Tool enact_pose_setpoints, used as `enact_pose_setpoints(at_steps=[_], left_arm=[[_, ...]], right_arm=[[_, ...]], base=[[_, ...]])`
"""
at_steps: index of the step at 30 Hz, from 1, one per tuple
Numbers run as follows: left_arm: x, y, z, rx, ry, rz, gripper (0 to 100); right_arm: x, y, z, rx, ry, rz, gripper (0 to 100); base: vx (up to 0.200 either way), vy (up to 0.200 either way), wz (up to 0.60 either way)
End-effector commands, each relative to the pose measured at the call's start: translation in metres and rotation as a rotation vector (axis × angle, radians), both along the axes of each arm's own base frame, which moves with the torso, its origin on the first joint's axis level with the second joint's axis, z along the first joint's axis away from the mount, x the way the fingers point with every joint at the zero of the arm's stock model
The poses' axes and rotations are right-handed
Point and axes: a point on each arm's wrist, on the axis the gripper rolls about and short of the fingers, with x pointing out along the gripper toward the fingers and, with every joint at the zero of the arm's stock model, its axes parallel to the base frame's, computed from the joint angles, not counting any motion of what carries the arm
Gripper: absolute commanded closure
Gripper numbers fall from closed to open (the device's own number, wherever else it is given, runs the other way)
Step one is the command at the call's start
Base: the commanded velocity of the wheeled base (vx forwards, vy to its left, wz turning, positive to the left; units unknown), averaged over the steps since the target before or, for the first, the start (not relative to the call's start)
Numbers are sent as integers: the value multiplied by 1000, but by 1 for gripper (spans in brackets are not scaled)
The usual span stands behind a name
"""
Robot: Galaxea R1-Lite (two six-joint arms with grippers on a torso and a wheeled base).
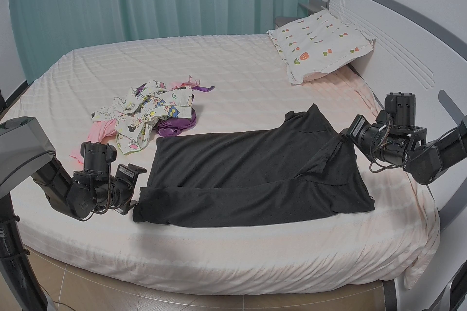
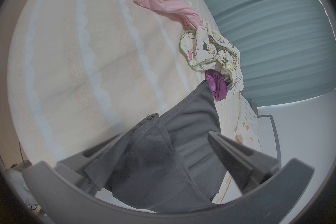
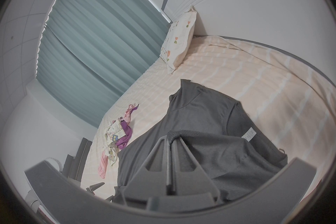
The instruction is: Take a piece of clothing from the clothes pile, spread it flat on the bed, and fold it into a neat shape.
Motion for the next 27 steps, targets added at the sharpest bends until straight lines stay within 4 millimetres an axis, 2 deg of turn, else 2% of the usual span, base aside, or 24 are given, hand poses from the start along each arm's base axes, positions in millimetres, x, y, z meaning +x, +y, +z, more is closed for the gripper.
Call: enact_pose_setpoints(at_steps=[1, 5, 12, 13, 15, 18, 19, 23, 27], left_arm=[[1, 3, -4, -3, 4, 14, 0], [-3, 12, 4, -5, -13, 37, 0], [-26, 17, 16, -4, -15, 42, 0], [-33, 17, 18, -5, -11, 37, 0], [-37, 17, 19, -9, -11, 31, 0], [-45, 17, 21, -17, -4, 18, 0], [-49, 17, 20, -18, 4, 14, 0], [-59, 14, 20, -17, 13, 0, 0], [-68, 11, 22, -15, 16, -13, 0]], right_arm=[[-2, -1, -3, 9, 17, 0, 100], [-7, -5, -6, 2, 37, -8, 100], [-35, -14, -6, -29, 103, -4, 100], [-47, -17, -9, -42, 142, 11, 100], [-55, -18, -13, -49, 167, 29, 100], [-70, -20, -29, -72, 234, 55, 100], [-75, -21, -38, -88, 268, 62, 0], [-86, -24, -57, -140, 340, 87, 0], [-90, -27, -55, -116, 325, 89, 0]], base=[[0, 0, 0], [0, 0, 0], [0, 0, 0], [0, 0, 0], [0, 0, 0], [0, 0, 0], [0, 0, 0], [0, 0, 0], [0, 0, 0]])
